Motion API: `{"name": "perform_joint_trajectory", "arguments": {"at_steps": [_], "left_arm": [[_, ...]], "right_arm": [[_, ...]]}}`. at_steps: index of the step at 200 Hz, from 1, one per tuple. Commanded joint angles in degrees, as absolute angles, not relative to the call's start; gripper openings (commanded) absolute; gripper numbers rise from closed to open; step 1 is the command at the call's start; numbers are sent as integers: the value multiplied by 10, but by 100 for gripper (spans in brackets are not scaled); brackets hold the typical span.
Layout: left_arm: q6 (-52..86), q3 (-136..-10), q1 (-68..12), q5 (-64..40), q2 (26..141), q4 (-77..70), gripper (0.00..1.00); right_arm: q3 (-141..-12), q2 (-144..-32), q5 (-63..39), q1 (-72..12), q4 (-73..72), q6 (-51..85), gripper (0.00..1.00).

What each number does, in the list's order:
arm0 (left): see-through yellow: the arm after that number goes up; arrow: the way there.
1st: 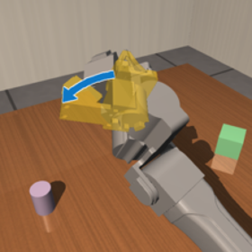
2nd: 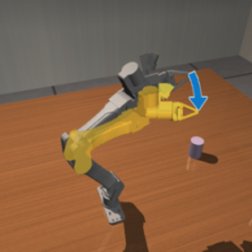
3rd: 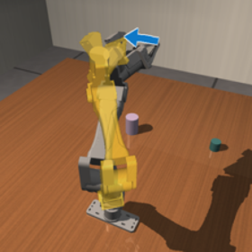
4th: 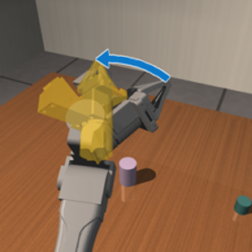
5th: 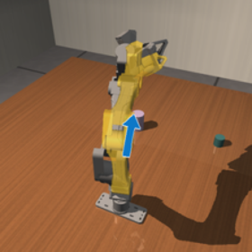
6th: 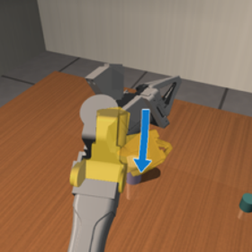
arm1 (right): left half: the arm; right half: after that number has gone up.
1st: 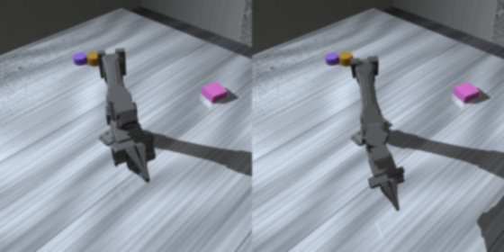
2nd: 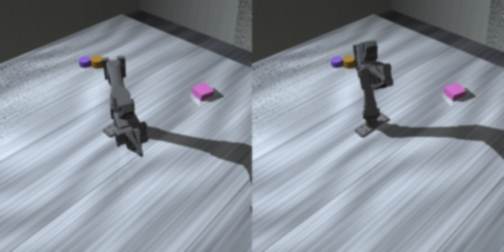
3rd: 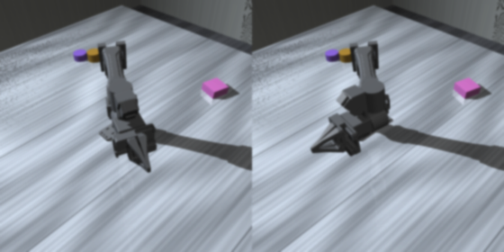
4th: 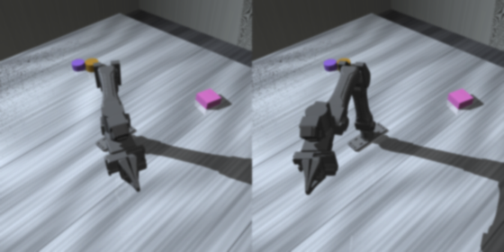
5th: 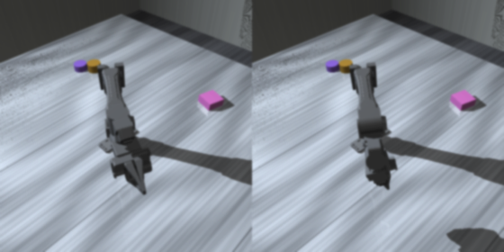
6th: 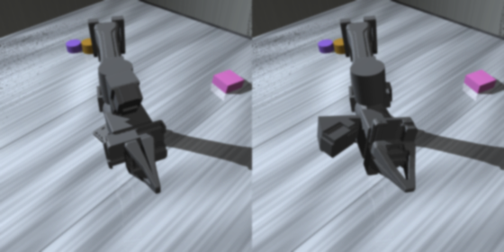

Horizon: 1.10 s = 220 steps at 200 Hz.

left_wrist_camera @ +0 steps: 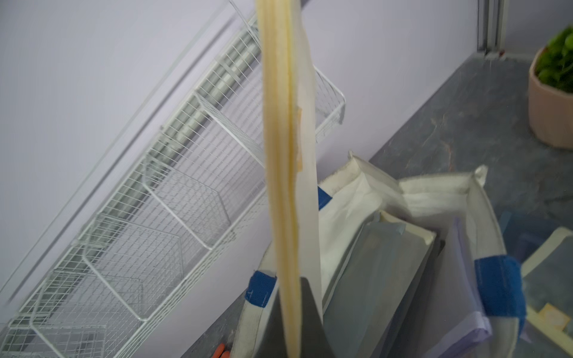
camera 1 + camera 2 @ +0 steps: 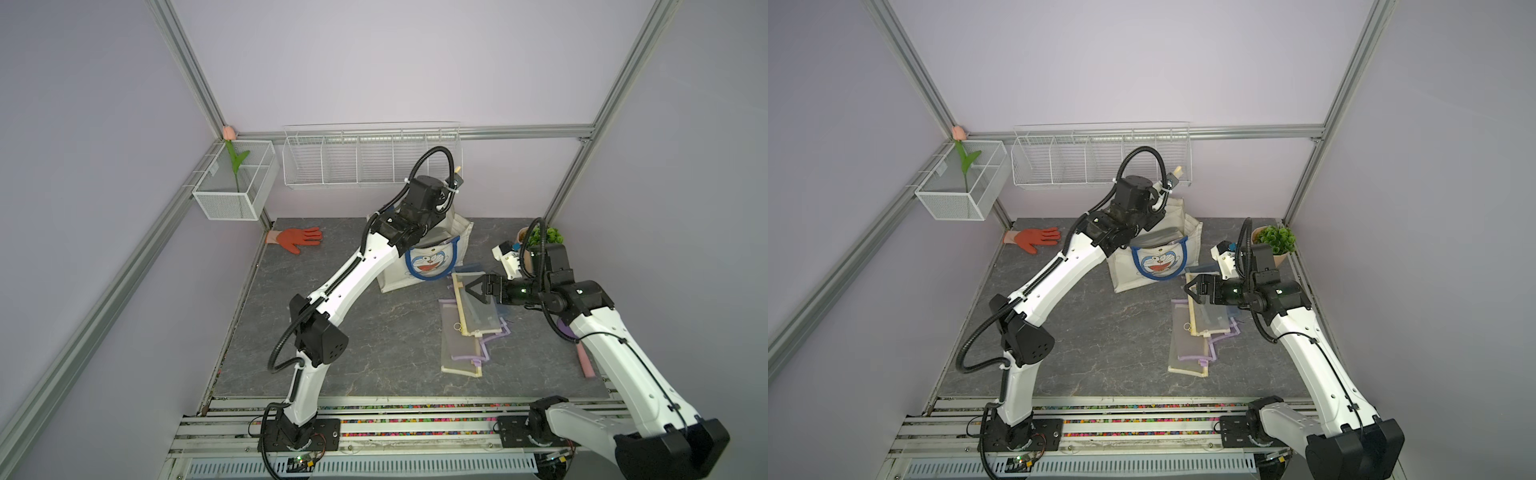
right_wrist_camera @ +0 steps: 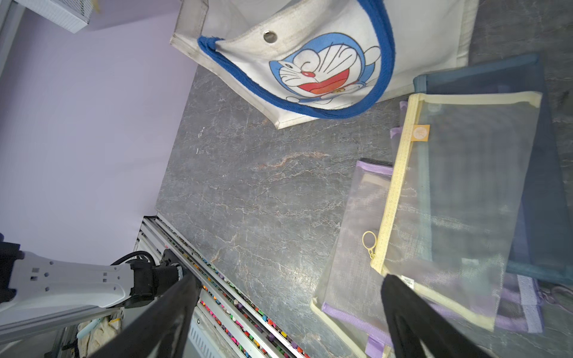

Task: Put the pencil pouch into the canvas bag
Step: Place the pencil pouch in the canvas bag.

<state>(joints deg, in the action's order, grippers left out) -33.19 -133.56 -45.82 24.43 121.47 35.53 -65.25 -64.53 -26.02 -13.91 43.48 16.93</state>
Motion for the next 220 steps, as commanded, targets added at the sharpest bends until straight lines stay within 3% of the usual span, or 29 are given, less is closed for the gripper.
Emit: {"name": "perform_joint_trajectory", "arguments": {"at_steps": [1,44,119,139,158,180,220], "left_arm": [[-386,-1329,-444,248,1209,368,0],[-366,-1242,-419,198,1211,356,0],[-347,-1244,-412,173,1239,368,0],[-339,-1251,-412,161,1236,376,16],[-331,-1258,-412,153,1234,391,39],[-311,-1271,-412,141,1225,408,49],[-248,-1271,-425,135,1153,395,56]], "right_arm": [[-647,-649,-248,-130,452,155,95],[-643,-662,-248,-122,448,159,95],[-643,-666,-243,-104,451,160,95],[-643,-668,-243,-102,451,160,95],[-647,-669,-240,-101,452,159,95],[-650,-671,-240,-100,451,158,95],[-646,-693,-217,-95,457,159,96]]}}
